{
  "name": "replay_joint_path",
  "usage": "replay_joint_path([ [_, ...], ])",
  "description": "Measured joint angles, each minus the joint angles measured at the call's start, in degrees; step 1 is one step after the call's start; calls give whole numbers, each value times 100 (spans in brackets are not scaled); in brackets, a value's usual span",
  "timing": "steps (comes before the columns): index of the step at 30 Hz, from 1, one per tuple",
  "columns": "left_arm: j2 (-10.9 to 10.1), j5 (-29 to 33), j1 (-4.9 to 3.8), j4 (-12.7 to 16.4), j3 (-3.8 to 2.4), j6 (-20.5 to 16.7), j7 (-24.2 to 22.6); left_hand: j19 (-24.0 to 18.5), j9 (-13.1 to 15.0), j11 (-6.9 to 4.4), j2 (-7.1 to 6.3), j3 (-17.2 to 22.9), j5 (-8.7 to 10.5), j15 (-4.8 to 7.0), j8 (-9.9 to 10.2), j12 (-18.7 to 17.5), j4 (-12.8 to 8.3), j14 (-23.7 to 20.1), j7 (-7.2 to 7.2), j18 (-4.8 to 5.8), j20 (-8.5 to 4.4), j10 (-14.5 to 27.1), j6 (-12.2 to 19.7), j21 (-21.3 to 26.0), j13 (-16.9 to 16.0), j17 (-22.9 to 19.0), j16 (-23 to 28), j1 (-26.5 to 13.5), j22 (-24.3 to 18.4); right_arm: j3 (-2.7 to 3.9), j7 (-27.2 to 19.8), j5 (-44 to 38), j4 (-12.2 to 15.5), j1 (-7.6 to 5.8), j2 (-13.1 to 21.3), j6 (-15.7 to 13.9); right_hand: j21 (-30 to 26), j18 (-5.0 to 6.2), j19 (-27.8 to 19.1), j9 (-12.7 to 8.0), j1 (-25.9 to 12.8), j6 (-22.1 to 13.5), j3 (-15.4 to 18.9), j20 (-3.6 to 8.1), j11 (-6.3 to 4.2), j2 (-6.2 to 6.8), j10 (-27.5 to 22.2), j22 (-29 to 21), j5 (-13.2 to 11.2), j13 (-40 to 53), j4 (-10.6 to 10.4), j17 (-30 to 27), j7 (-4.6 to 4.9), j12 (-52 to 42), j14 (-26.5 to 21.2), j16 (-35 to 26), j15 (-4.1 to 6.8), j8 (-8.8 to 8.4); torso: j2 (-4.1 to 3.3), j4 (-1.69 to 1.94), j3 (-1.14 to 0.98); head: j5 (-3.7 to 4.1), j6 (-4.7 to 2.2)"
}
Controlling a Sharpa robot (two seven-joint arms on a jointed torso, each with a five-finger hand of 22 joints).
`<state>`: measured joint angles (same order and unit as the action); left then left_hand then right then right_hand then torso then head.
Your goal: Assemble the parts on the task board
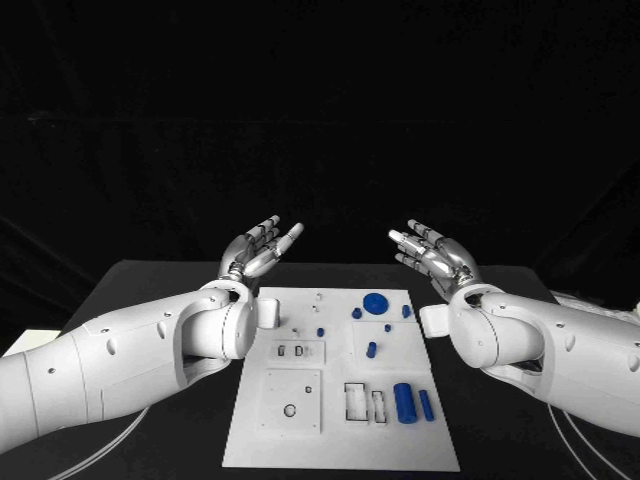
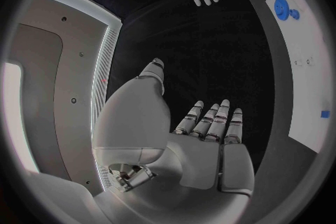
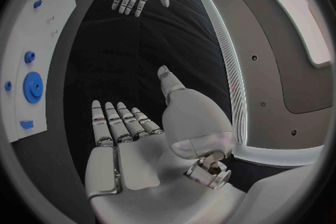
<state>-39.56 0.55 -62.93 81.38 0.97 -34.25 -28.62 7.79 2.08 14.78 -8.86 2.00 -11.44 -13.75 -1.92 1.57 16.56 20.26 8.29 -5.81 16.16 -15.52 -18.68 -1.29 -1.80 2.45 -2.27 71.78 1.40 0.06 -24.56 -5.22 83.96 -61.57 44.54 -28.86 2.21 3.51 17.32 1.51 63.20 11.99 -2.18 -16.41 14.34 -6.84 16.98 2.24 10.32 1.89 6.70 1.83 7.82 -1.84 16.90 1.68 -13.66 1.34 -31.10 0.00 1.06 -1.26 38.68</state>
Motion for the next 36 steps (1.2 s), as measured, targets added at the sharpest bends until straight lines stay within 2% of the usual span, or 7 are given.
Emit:
replay_joint_path([
  [3,1,-2,-1,-8,0,87,1,262,33,69,112,73,0,-67,-59,66,36,514,20,-1,59,-340,-312,-110,-35,66,-122,160,58,3,98,-144,-72,-19,-3,352,101,134,325,31,201,263,-30,-6,18,-8,341,46,36,30,125,33,17,-49,408,76,-8,42,0,0,3,-1,2],
  [6,1,-4,-1,-9,1,150,2,1011,108,52,317,183,3,-19,-208,211,-14,1666,65,-16,63,-1140,-1012,-386,-104,201,-405,267,203,4,190,-277,-121,-27,-6,669,260,247,864,79,411,749,-80,-14,7,-10,989,116,113,77,270,90,47,-156,1181,209,35,136,0,0,3,-1,2],
  [10,-148,-9,-5,74,3,264,-8,2956,215,-105,520,252,40,227,-462,497,-106,2805,212,-360,41,-2780,-2279,-1150,-215,315,-765,385,553,-9,240,-677,-275,-106,10,832,526,444,1716,161,638,1691,-175,-2,-85,-9,2092,210,200,133,472,149,116,-324,2334,409,177,292,-9,0,1,29,29],
  [14,-389,-10,-7,81,1,368,-42,3928,258,-316,597,215,40,491,-595,647,-247,3696,412,-437,-92,-3662,-3176,-1569,-235,443,-1041,455,685,31,198,-1363,-479,-207,85,720,749,538,2431,214,731,2660,-316,73,-222,14,2962,252,245,146,661,165,232,-402,3277,542,357,418,-37,0,-1,87,52],
  [22,-687,-9,-24,519,1,569,-53,4740,210,-565,735,229,40,783,-595,687,-475,4602,403,-450,-382,-4407,-3687,-1838,-248,742,-1198,555,725,25,242,-2651,-620,-293,22,609,1112,623,3525,249,838,3878,-684,360,-488,121,4184,299,292,170,898,231,454,-425,4655,696,712,462,-127,7,0,148,44],
  [28,-1019,-9,-54,1036,0,717,-42,5022,190,-630,735,224,40,869,-501,595,-537,4827,357,-449,-491,-4614,-3836,-1964,-248,934,-1199,555,765,42,561,-3927,-614,-490,23,648,1540,623,4382,271,909,4446,-914,686,-727,320,4941,441,299,213,960,400,309,-453,5608,924,1018,485,-285,40,1,222,-22],
  [36,-1319,51,-88,1645,-16,871,-24,5129,184,-632,735,211,40,883,-447,521,-582,4868,358,-450,-504,-4615,-3835,-2040,-247,1025,-1199,555,791,77,1381,-5940,-508,-711,35,932,2310,623,5388,279,849,4837,-1012,1069,-953,562,5410,791,299,251,957,952,122,-379,6573,1732,1349,461,-553,183,7,390,-121],
])
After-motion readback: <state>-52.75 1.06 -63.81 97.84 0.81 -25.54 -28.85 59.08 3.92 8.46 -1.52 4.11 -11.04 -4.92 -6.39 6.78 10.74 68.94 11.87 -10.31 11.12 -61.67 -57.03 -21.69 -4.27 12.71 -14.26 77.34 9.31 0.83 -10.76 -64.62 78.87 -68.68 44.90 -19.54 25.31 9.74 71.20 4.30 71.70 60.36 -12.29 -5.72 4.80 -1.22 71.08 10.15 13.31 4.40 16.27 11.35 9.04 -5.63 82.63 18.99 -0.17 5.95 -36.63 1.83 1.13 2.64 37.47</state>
